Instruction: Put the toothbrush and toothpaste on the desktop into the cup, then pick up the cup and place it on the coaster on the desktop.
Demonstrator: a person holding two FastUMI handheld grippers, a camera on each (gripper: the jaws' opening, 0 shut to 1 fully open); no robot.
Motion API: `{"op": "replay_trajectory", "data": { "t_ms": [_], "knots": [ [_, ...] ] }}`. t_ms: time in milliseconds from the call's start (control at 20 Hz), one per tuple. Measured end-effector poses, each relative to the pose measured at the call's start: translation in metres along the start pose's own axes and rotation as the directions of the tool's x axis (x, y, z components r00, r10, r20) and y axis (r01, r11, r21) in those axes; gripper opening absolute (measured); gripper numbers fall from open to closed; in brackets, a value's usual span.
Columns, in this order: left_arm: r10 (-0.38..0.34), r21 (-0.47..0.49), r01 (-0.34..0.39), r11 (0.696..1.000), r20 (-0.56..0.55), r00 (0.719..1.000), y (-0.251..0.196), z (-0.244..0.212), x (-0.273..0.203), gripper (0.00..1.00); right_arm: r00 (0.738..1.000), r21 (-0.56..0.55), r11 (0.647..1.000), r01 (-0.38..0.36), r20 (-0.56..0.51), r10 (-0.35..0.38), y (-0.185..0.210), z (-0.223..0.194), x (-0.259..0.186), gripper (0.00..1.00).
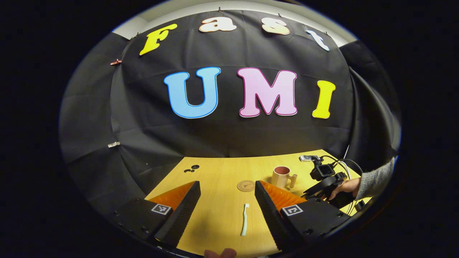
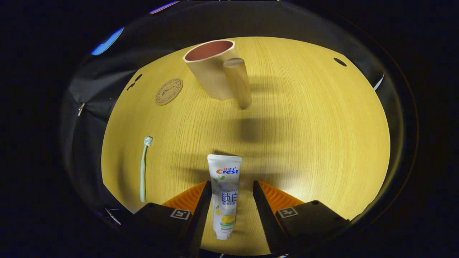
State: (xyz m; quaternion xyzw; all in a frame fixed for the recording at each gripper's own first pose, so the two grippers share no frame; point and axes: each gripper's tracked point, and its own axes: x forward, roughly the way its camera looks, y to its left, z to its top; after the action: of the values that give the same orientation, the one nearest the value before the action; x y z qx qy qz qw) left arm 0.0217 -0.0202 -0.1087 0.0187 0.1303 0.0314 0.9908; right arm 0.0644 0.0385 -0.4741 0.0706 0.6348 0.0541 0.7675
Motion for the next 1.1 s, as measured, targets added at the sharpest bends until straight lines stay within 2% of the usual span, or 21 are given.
{"op": "replay_trajectory", "data": {
  "t_ms": [200, 250, 300, 350, 500, 550, 600, 800, 950, 1100],
  "knots": [
    [0.015, -0.004, -0.015, 1.000, -0.015, 1.000, -0.005, -0.003, 0.009, 0.96, 0.998, 0.017, 0.999, -0.051, -0.029, 0.051, 0.010, -0.004, 0.004, 0.51],
    [0.021, -0.005, -0.021, 1.000, -0.016, 1.000, -0.006, -0.005, 0.011, 0.96, 0.996, 0.015, 0.998, -0.068, -0.053, 0.068, 0.011, -0.009, 0.004, 0.37],
    [0.024, -0.006, -0.024, 1.000, -0.021, 0.999, -0.007, -0.006, 0.014, 0.96, 0.995, 0.026, 0.996, -0.082, -0.047, 0.083, 0.014, -0.008, 0.004, 0.27],
    [0.025, -0.007, -0.025, 1.000, -0.030, 0.999, -0.009, -0.010, 0.017, 0.96, 0.994, 0.024, 0.995, -0.096, -0.046, 0.097, 0.016, -0.010, 0.005, 0.22],
    [0.014, -0.024, -0.016, 1.000, -0.076, 0.997, -0.017, -0.024, 0.029, 0.96, 0.992, 0.027, 0.992, -0.124, -0.020, 0.124, 0.014, -0.011, 0.002, 0.19],
    [0.006, -0.029, -0.009, 1.000, -0.101, 0.995, -0.021, -0.030, 0.034, 0.96, 0.991, 0.042, 0.990, -0.137, 0.003, 0.137, 0.013, -0.009, 0.001, 0.14],
    [-0.006, -0.031, 0.002, 1.000, -0.126, 0.992, -0.026, -0.035, 0.041, 0.96, 0.988, 0.052, 0.987, -0.154, 0.024, 0.153, 0.011, -0.008, -0.005, 0.14],
    [-0.094, -0.024, 0.090, 0.996, -0.234, 0.968, -0.053, -0.070, 0.072, 0.96, 0.971, 0.057, 0.974, -0.221, 0.105, 0.215, 0.002, -0.003, -0.031, 0.14],
    [-0.129, -0.014, 0.133, 0.991, -0.348, 0.929, -0.066, -0.110, 0.099, 0.96, 0.951, 0.080, 0.959, -0.273, 0.175, 0.256, -0.007, 0.008, -0.056, 0.14],
    [-0.107, 0.029, 0.137, 0.990, -0.474, 0.874, -0.067, -0.151, 0.120, 0.94, 0.936, 0.050, 0.959, -0.278, 0.240, 0.258, -0.024, 0.019, -0.079, 0.14]
  ]
}}
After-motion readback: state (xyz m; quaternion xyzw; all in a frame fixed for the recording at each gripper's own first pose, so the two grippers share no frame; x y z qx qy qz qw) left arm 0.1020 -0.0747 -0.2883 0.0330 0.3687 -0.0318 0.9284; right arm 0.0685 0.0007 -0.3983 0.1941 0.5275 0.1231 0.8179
